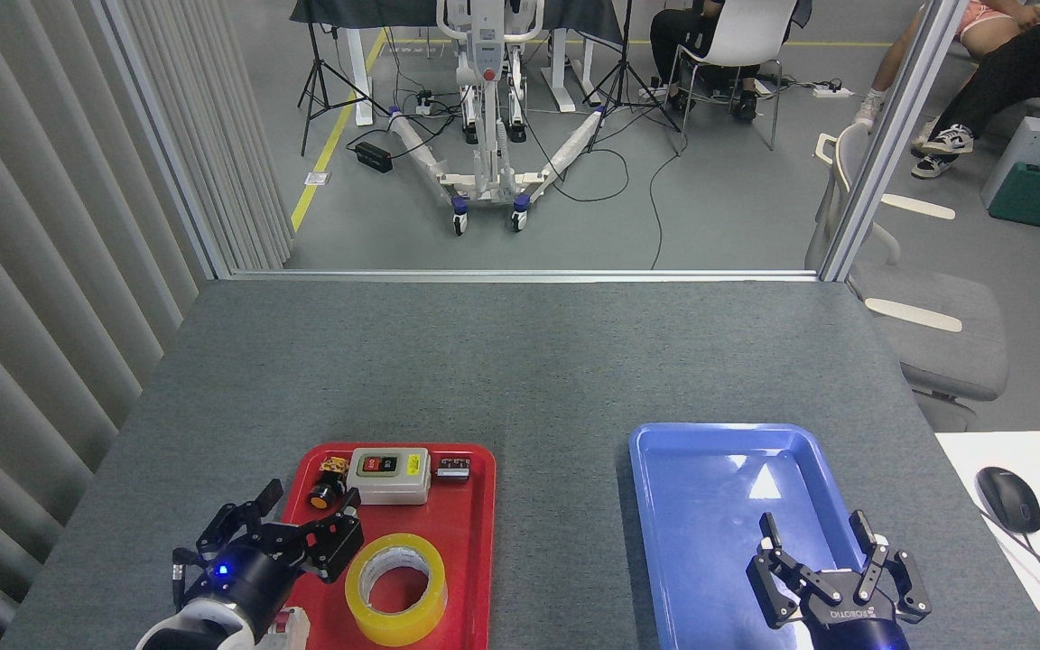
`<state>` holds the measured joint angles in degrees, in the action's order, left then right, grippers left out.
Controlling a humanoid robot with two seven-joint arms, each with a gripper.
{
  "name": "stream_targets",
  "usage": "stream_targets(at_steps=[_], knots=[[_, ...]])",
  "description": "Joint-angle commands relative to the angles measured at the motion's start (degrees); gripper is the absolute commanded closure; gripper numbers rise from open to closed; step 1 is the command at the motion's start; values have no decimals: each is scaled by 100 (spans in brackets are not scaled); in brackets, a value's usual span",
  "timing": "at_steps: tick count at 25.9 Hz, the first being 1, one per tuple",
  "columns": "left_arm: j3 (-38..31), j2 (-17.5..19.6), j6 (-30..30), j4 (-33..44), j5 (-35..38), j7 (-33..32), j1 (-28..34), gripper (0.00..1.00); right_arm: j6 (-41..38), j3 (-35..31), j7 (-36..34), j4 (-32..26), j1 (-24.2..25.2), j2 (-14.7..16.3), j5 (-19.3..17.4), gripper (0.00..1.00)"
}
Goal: Place and move tape with both arms
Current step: 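Move the left gripper to the yellow tape roll and grasp it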
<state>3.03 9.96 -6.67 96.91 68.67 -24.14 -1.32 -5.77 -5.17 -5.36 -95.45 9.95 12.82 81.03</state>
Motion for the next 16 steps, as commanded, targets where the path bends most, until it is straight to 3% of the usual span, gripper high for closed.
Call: stream_targets(at_steps=[1,5,12,16], knots=[[110,42,-98,3,-21,-1321,-299,0,76,-2,-9,0,-2,1,1,0],[374,279,-142,82,-38,-2121,-545,0,85,-2,-9,0,-2,10,-8,0],[998,305,-194,-437,-56,-2279,-1037,0,41,-2,-9,18,-2,36,-8,0],[1007,226,-361,-1034,-56,-3527,-1520,0,58,-2,-9,53,-2,45,0,0]])
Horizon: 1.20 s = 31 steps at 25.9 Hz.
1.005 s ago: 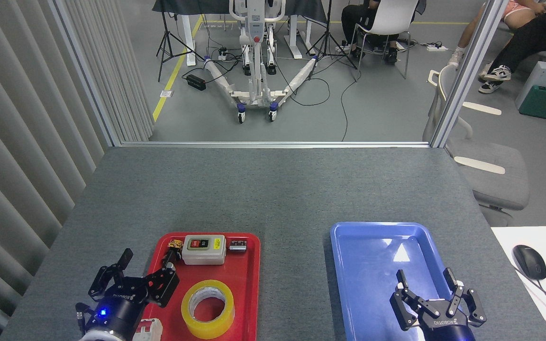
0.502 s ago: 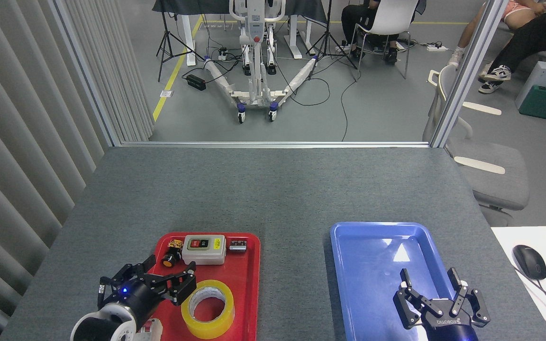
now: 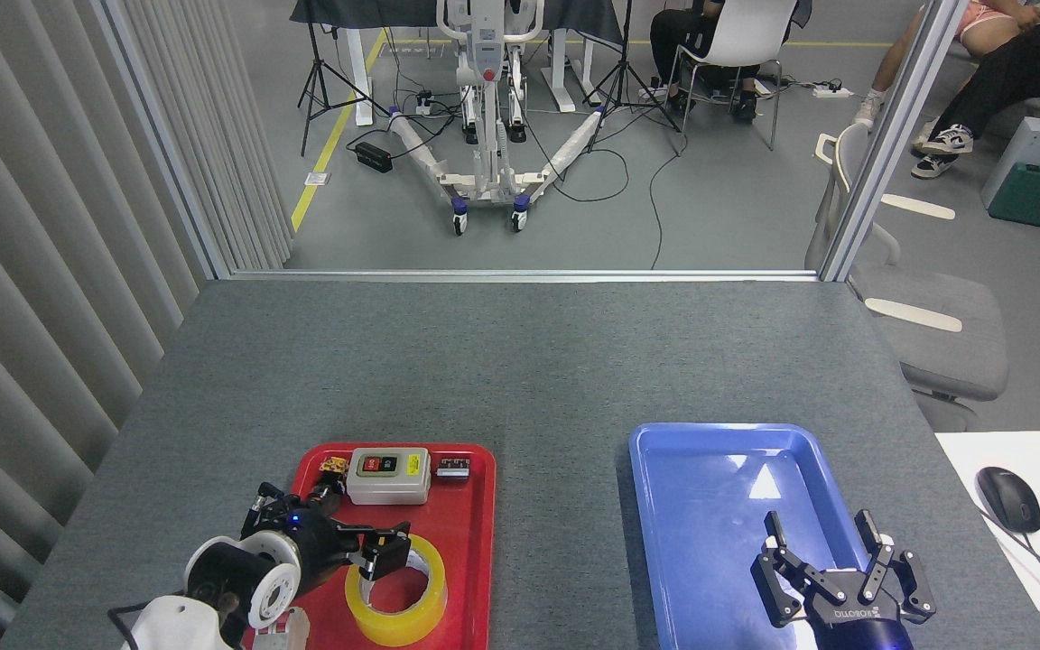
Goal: Place and move tape with both arms
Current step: 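Move the left gripper to the yellow tape roll and grasp it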
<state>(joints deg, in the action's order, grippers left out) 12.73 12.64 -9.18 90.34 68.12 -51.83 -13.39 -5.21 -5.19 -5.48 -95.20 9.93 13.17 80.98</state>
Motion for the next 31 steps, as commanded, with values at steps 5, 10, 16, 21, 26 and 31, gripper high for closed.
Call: stream_targets(at_steps=[5,10,16,21,26,31], knots=[[54,-156,-471,-737,-9,-1118,-718,0,-59,-141,-41,36,0,10,-3,0],[62,-165,-559,-1326,-9,-1136,-1017,0,-183,-141,-93,36,9,1,-3,0],[71,-148,-576,-1282,61,-1154,-858,0,-165,-123,-76,36,9,-8,-3,0],[80,-183,-576,-1317,70,-1162,-735,0,-165,-123,-85,36,9,-25,5,0],[80,-121,-559,-1343,70,-1470,-700,14,-165,-114,-76,28,26,-52,58,0],[80,-16,-585,-1352,79,-1918,-674,37,-165,-105,-76,36,26,-60,67,0]])
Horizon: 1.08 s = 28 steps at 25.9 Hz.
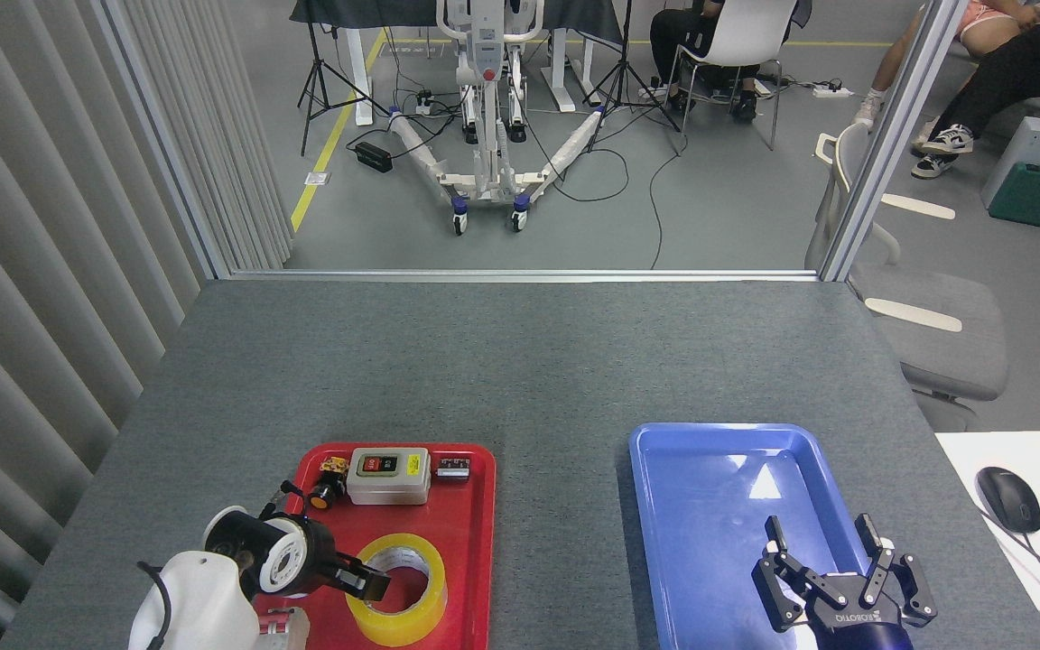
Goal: Place and move tape with both arms
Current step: 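Move the left gripper to the yellow tape roll and grasp it, then lift the tape roll with the left gripper toward the right gripper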
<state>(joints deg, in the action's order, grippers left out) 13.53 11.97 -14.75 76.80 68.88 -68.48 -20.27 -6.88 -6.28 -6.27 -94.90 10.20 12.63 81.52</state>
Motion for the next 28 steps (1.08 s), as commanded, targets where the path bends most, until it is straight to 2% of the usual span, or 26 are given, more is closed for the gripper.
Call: stream_targets(at_steps=[1,2,4,7,9,12,14,16,19,20,23,24,26,28], knots=[[1,68,-28,-7,3,-394,23,47,2,4,3,-2,0,-6,13,0],[1,77,-46,-7,-15,-552,23,61,2,4,3,-2,9,-6,13,0],[1,77,-256,2,-94,-816,23,100,2,4,3,6,9,3,4,0],[-87,77,-1258,2,-270,-798,-47,100,-7,4,3,6,0,3,4,0],[-281,103,-1680,2,-823,-667,-99,100,-7,4,3,6,0,3,4,0],[-588,174,-1759,81,-2238,-271,-161,100,-7,4,3,6,0,3,13,0],[-615,68,-1786,125,-3407,168,-152,100,-7,4,-6,-2,9,3,4,0],[-588,-169,-2023,125,-4058,458,-100,100,-24,4,-6,-2,0,3,4,0],[-580,-670,-2910,46,-4040,608,67,100,-270,4,-59,-2,9,-23,13,0],[-580,-802,-3025,19,-4040,660,85,100,-498,4,-120,-2,26,-32,13,0],[-571,-1171,-3025,-104,-4040,845,94,100,-1772,-198,-779,-38,149,-15,13,0],[-562,-1267,-3025,-148,-4040,854,94,100,-2352,-365,-1078,-55,211,-24,13,0],[-553,-1408,-3025,-271,-4040,854,102,100,-3680,-603,-1236,-82,334,-24,4,0],[-553,-1452,-3025,-367,-4040,854,103,100,-3812,-717,-1236,-117,378,-41,-5,0]])
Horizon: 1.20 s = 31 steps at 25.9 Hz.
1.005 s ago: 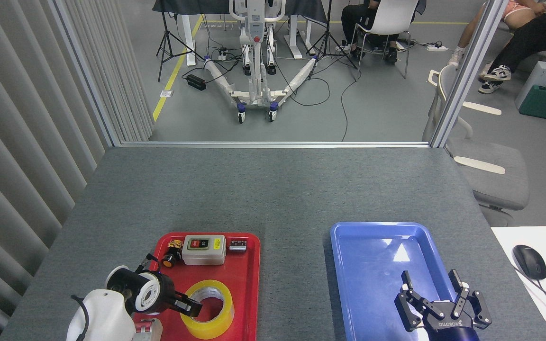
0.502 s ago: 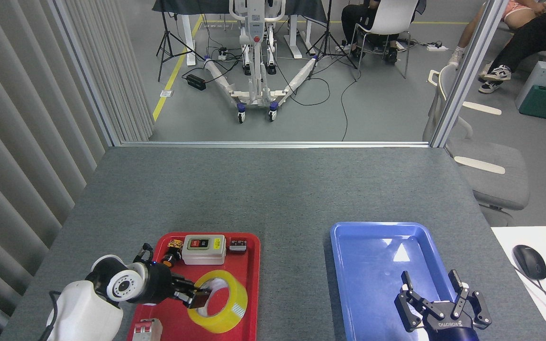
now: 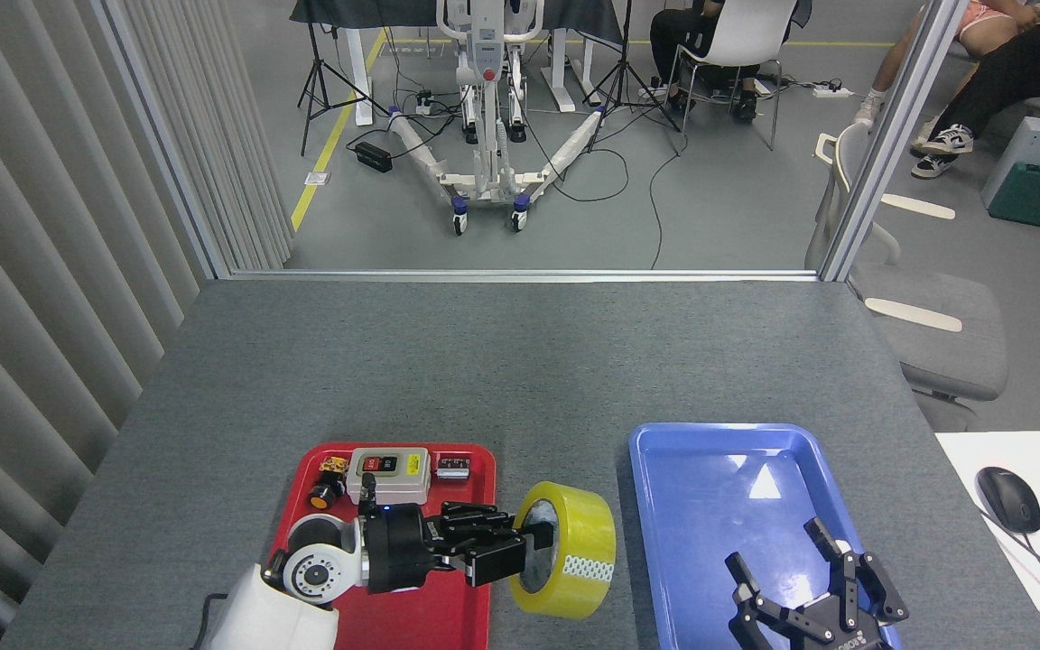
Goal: Place and move tape with both arms
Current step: 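Lift the tape roll with the left gripper toward the right gripper, then grasp the tape roll with the right gripper from the left gripper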
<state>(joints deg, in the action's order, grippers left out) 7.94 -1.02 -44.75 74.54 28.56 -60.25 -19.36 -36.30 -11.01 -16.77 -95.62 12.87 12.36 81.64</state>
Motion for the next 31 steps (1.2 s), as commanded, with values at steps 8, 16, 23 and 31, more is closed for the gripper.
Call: stream_targets(at_steps=[8,16,23,31], knots=[[138,-152,-25,-142,-17,31,11,100,-870,178,-108,-220,216,-163,-34,0],[155,-293,-25,-159,-17,31,11,100,-870,1013,147,-528,313,-269,1,0],[164,-363,-25,-177,-17,31,20,100,-870,1242,183,-554,321,-251,141,1],[270,-390,-25,-177,1,31,160,100,-870,1593,174,-519,295,-348,291,25]])
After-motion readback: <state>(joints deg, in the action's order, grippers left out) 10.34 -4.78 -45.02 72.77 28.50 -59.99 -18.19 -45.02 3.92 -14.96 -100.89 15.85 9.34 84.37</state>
